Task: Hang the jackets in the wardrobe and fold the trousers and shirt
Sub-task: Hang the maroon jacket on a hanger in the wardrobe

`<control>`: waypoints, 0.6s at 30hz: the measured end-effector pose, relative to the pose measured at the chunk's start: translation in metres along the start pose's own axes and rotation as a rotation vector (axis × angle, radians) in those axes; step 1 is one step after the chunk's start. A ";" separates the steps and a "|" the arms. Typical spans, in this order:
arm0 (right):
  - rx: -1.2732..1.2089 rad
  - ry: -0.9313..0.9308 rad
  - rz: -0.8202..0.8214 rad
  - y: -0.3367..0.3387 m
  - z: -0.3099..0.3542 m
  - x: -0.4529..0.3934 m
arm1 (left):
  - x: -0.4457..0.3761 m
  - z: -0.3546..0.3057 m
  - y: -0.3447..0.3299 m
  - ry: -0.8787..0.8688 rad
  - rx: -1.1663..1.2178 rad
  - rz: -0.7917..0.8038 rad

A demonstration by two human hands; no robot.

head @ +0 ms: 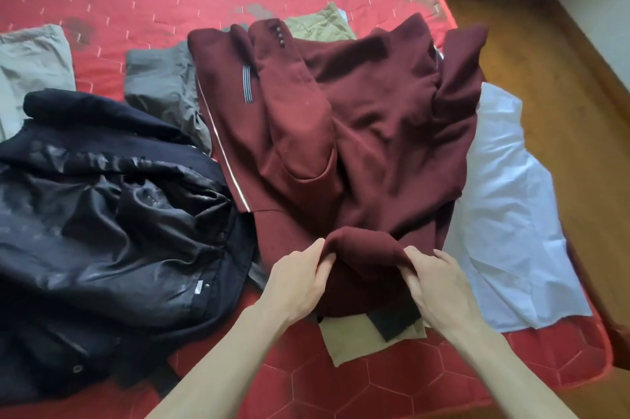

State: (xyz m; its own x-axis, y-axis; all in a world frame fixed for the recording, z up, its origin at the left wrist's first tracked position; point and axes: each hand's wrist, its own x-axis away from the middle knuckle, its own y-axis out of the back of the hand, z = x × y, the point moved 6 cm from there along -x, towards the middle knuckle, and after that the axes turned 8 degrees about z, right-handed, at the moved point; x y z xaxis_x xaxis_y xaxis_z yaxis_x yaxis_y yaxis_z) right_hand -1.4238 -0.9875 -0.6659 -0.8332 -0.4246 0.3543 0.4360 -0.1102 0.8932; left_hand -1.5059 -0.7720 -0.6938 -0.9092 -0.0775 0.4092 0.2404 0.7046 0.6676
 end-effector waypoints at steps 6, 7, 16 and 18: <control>-0.100 0.031 -0.083 0.116 0.018 0.031 | 0.036 -0.071 0.080 -0.104 0.058 -0.141; -0.125 0.042 -0.101 0.139 0.024 0.036 | 0.043 -0.088 0.099 -0.116 0.067 -0.159; -0.302 0.148 -0.327 0.349 0.077 0.073 | 0.089 -0.233 0.281 -0.230 0.061 -0.335; -0.358 0.188 -0.394 0.389 0.086 0.083 | 0.099 -0.258 0.313 -0.264 0.085 -0.370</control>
State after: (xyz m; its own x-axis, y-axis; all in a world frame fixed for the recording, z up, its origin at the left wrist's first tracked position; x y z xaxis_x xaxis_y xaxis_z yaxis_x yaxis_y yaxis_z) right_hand -1.3522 -0.9883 -0.2655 -0.8959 -0.4386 -0.0714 0.2198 -0.5771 0.7866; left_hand -1.4331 -0.7409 -0.2836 -0.9868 -0.1596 -0.0269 -0.1350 0.7199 0.6808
